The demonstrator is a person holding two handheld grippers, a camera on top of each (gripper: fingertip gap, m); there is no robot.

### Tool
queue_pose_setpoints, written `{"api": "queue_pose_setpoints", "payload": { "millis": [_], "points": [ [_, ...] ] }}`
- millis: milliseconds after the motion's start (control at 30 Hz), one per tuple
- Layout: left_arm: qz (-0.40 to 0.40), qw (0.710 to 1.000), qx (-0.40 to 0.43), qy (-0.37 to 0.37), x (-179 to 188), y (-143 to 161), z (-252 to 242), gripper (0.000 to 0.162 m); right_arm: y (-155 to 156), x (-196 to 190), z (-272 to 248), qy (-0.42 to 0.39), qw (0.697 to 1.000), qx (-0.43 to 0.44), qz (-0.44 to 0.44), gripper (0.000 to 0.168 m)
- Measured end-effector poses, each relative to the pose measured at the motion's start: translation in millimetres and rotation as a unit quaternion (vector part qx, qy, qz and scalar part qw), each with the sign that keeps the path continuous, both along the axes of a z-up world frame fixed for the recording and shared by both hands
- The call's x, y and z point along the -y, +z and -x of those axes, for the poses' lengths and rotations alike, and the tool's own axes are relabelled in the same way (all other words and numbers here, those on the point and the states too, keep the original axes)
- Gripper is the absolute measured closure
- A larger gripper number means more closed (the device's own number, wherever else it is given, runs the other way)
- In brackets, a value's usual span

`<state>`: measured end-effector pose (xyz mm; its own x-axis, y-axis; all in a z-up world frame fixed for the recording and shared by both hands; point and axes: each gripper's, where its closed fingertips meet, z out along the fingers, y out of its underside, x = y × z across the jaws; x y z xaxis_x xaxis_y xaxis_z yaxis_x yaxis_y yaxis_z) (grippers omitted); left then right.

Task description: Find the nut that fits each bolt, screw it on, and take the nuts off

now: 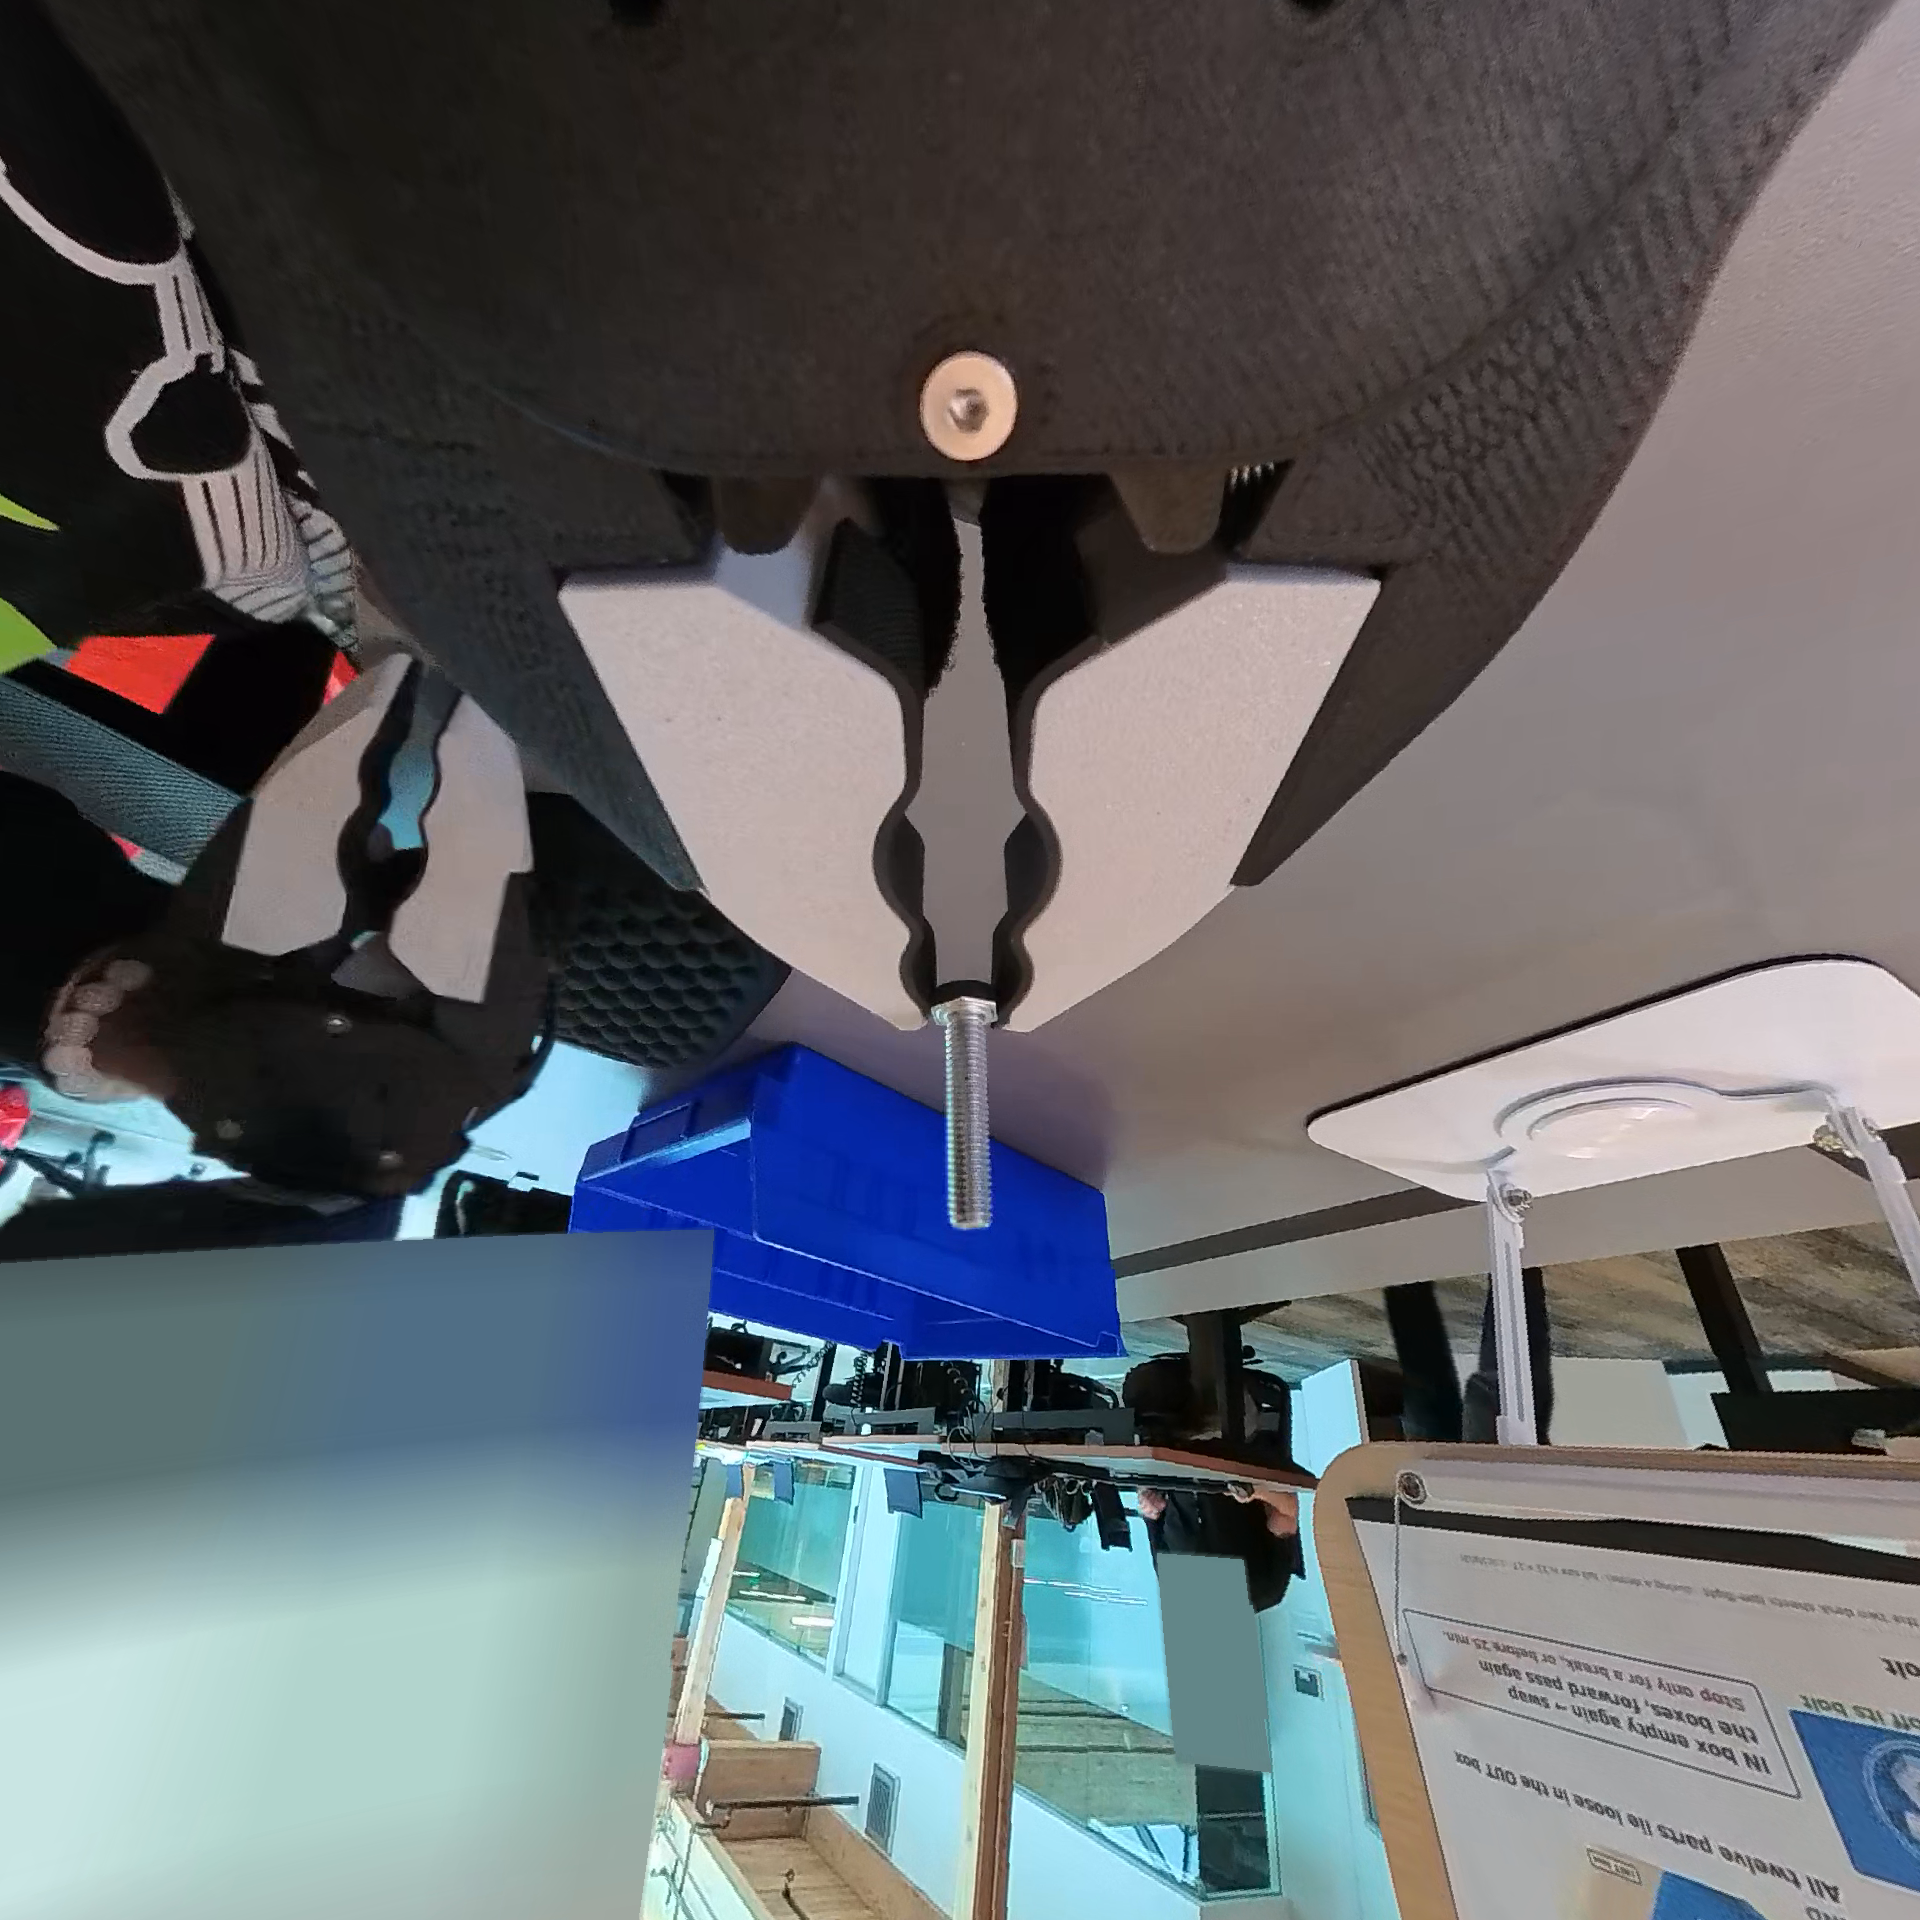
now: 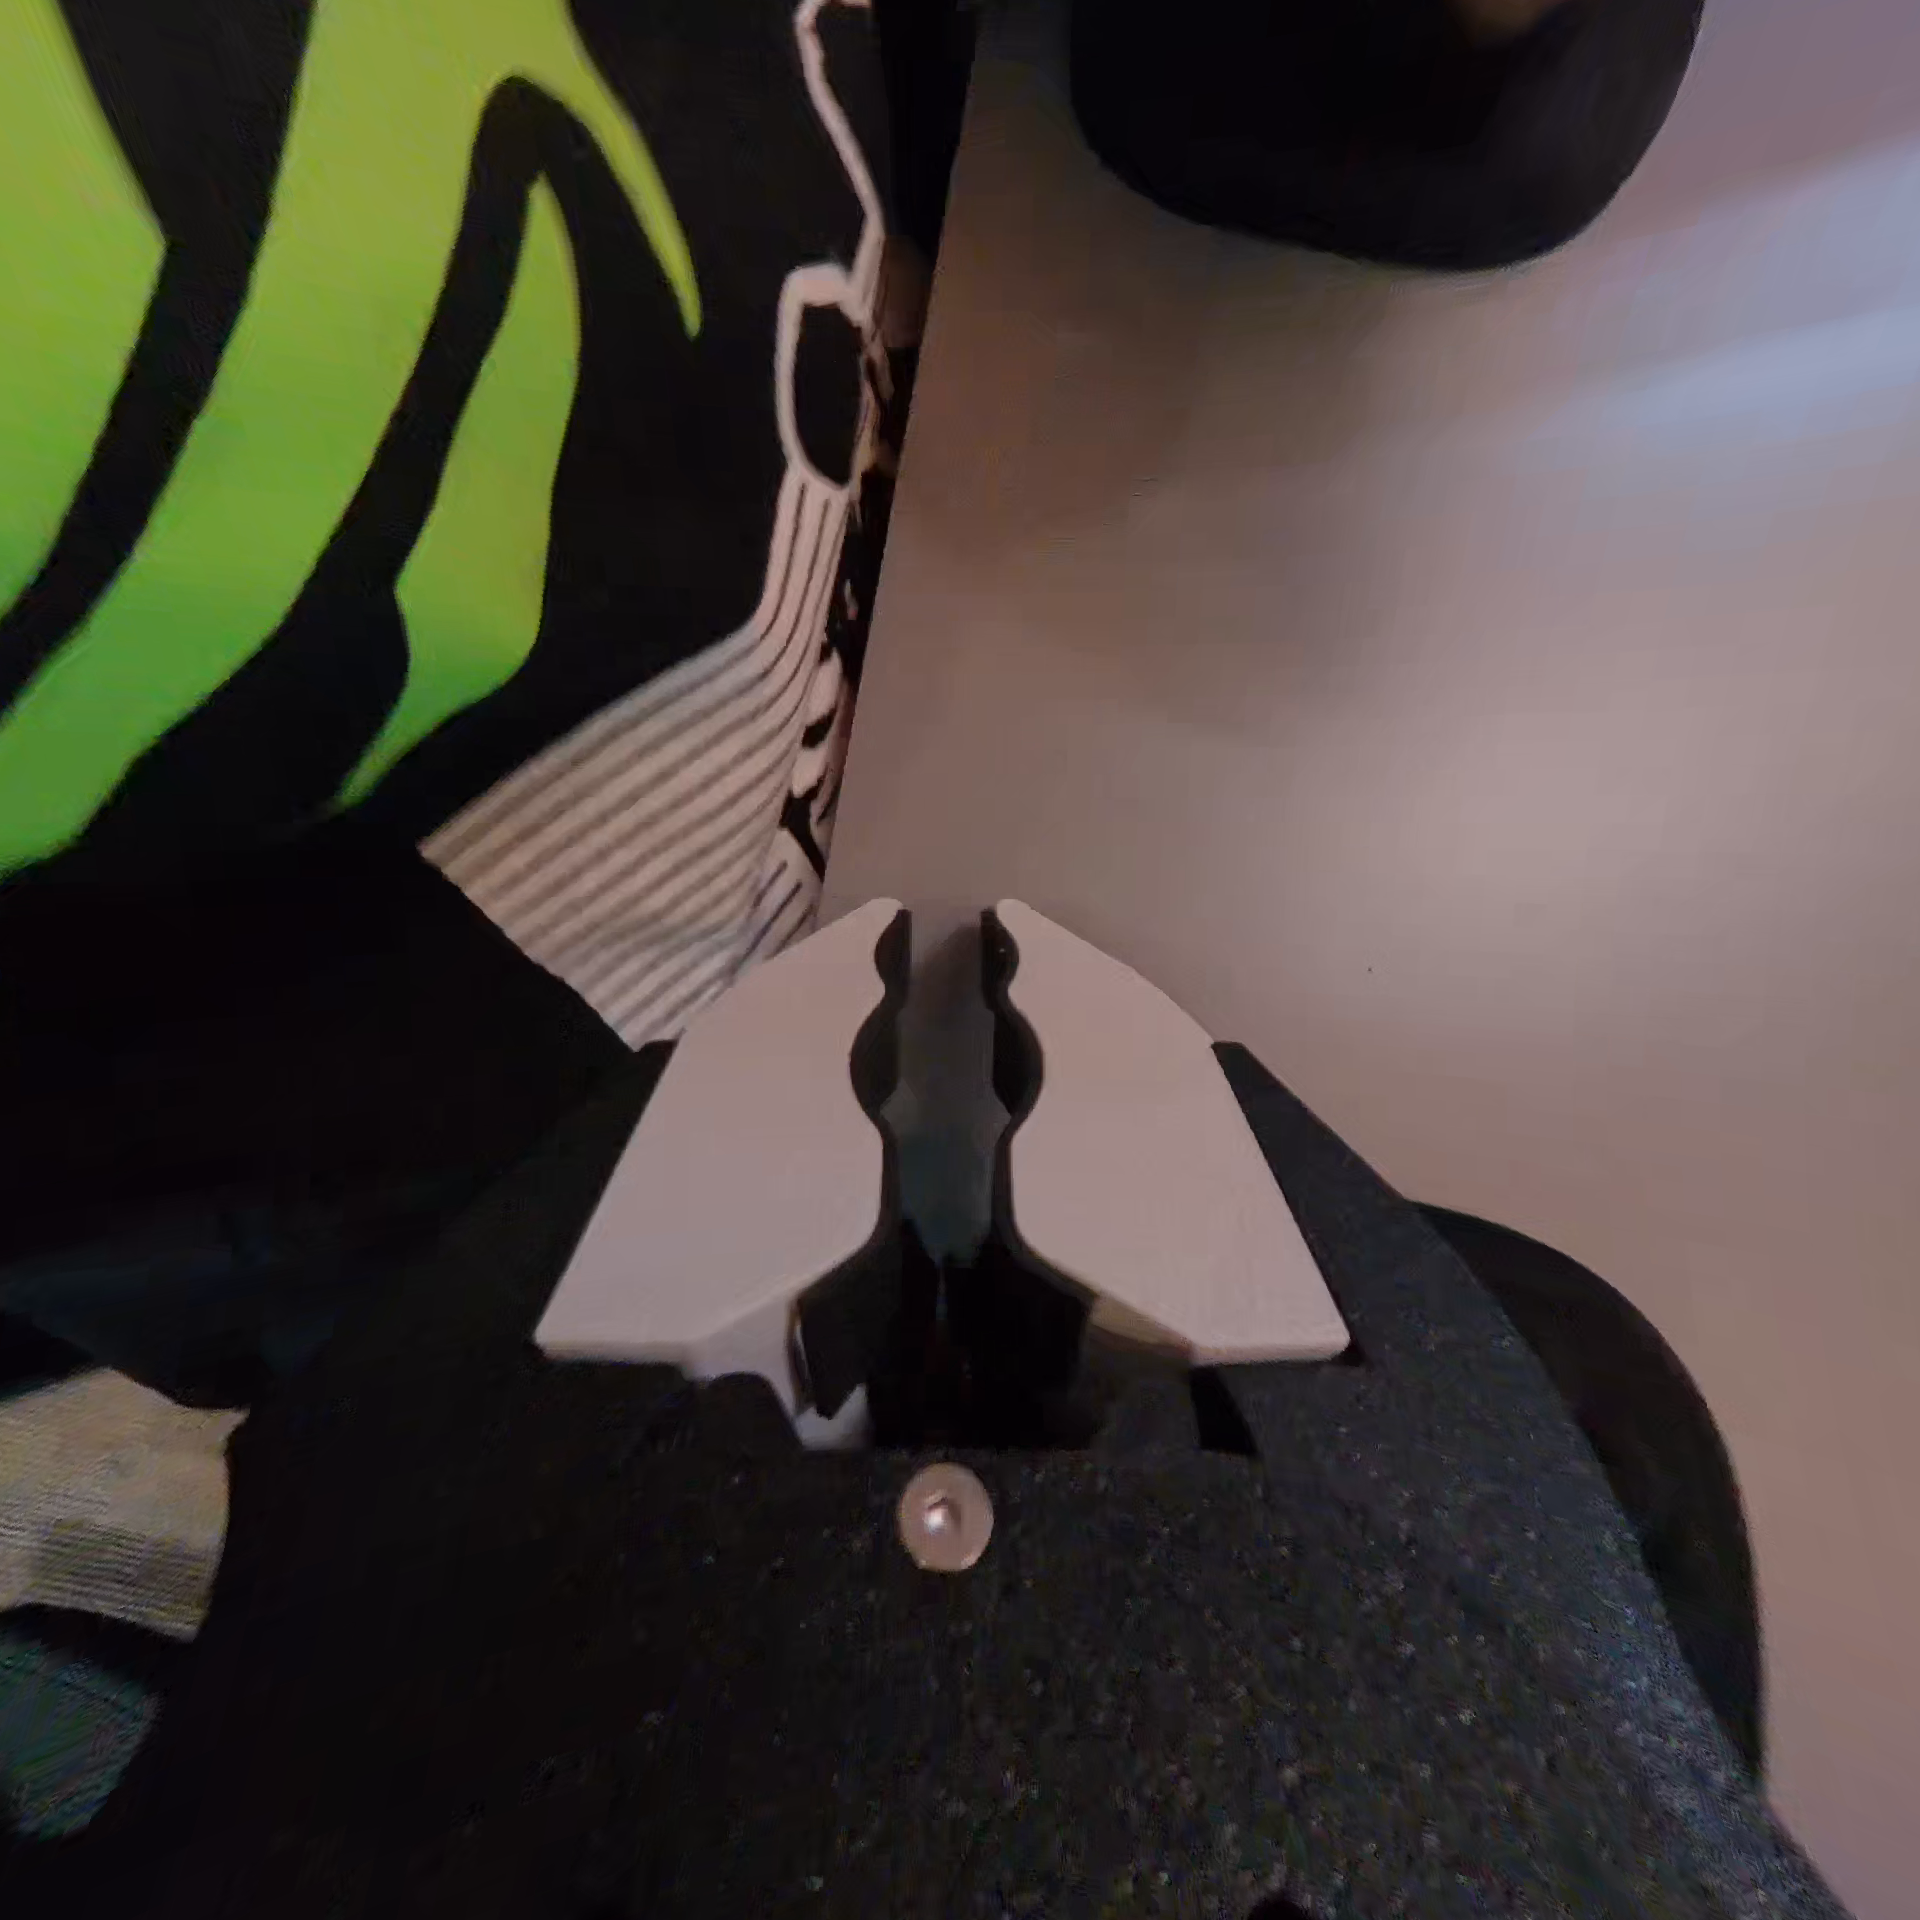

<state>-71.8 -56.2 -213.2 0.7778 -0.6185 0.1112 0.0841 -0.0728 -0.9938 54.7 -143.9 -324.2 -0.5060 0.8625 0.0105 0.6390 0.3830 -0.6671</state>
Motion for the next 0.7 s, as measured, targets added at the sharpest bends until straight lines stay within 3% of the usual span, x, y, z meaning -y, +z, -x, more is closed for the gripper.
{"api": "queue_pose_setpoints", "payload": {
  "millis": [100, 267, 433, 533, 700],
  "points": [
    [-0.001, 1.000, 0.001, -0.001, 0.3, 0.3, 0.2, 0.152, -1.5, -8.1, 2.6, -0.020, 0.998, -0.031, -0.052, 0.166],
    [0.000, 1.000, -0.005, -0.004, 0.2, -1.1, -1.8, 0.152, 6.3, -16.2, 5.4, -0.052, 0.993, -0.071, -0.079, 0.165],
    [-0.003, 1.000, -0.008, -0.007, 0.5, -0.9, -3.0, 0.152, 58.6, -41.9, -9.1, -0.131, 0.969, -0.210, 0.000, 0.164],
    [-0.002, 1.000, -0.008, -0.008, 0.0, -1.5, -3.3, 0.152, 93.2, -53.5, -26.4, -0.161, 0.945, -0.285, 0.000, 0.163],
    [0.002, 1.000, -0.009, -0.008, -0.8, -2.1, -3.6, 0.152, 119.3, -58.4, -63.7, -0.192, 0.935, -0.298, -0.004, 0.157]
  ]
}}
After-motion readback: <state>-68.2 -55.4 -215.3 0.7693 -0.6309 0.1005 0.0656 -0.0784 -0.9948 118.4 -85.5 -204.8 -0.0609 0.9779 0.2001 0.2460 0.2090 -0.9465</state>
